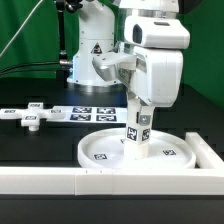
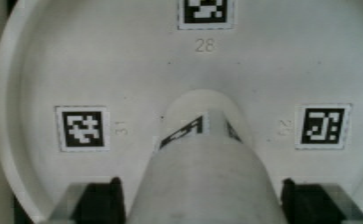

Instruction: Assemble round table

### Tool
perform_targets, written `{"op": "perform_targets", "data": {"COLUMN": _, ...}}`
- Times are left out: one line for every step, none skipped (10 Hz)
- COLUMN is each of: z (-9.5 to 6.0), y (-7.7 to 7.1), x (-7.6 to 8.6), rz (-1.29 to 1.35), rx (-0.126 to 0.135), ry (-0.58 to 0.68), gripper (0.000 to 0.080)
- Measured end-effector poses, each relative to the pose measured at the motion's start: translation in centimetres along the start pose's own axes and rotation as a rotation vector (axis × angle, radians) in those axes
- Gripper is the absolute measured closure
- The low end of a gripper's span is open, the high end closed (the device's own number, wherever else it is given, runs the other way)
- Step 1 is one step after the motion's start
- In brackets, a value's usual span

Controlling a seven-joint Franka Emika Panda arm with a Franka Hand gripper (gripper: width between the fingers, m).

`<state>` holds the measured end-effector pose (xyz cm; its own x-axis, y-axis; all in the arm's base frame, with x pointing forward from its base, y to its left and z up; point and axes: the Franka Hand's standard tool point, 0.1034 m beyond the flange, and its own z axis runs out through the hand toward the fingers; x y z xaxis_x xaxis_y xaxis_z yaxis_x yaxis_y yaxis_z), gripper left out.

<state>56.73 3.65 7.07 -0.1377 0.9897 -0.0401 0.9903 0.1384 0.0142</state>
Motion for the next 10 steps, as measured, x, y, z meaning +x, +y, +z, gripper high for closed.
{"op": "perform_targets", "data": {"z": 0.05, "y": -0.06, "x": -0.05, "rz": 0.001, "rx": 0.002, "ry": 0.000, "gripper": 0.0390}}
{"op": "perform_targets", "data": {"z": 0.06, "y": -0.08, "x": -0.07, "rz": 0.001, "rx": 0.002, "ry": 0.000, "gripper": 0.0390}}
{"op": "perform_targets", "data": {"z": 0.07, "y": -0.09, "x": -0.07, "rz": 0.015, "rx": 0.002, "ry": 0.000, "gripper": 0.0390}}
{"op": "perform_targets", "data": {"z": 0.08, "y": -0.10, "x": -0.08, "rz": 0.042, "rx": 0.003, "ry": 0.000, "gripper": 0.0390}}
{"op": "perform_targets", "data": {"z": 0.08, "y": -0.11, "x": -0.09, "rz": 0.050, "rx": 0.003, "ry": 0.000, "gripper": 0.0390}}
{"op": "perform_targets", "data": {"z": 0.09, "y": -0.14, "x": -0.17, "rz": 0.112, "rx": 0.005, "ry": 0.001, "gripper": 0.0390}}
{"op": "perform_targets", "data": {"z": 0.14, "y": -0.26, "x": -0.58, "rz": 0.216, "rx": 0.012, "ry": -0.001, "gripper": 0.0390}}
{"op": "perform_targets", "data": {"z": 0.17, "y": -0.34, "x": -0.73, "rz": 0.292, "rx": 0.016, "ry": -0.002, "gripper": 0.0390}}
{"op": "perform_targets", "data": {"z": 0.18, "y": -0.37, "x": -0.70, "rz": 0.385, "rx": 0.017, "ry": -0.003, "gripper": 0.0390}}
{"op": "perform_targets", "data": {"z": 0.20, "y": -0.41, "x": -0.75, "rz": 0.448, "rx": 0.018, "ry": -0.002, "gripper": 0.0390}}
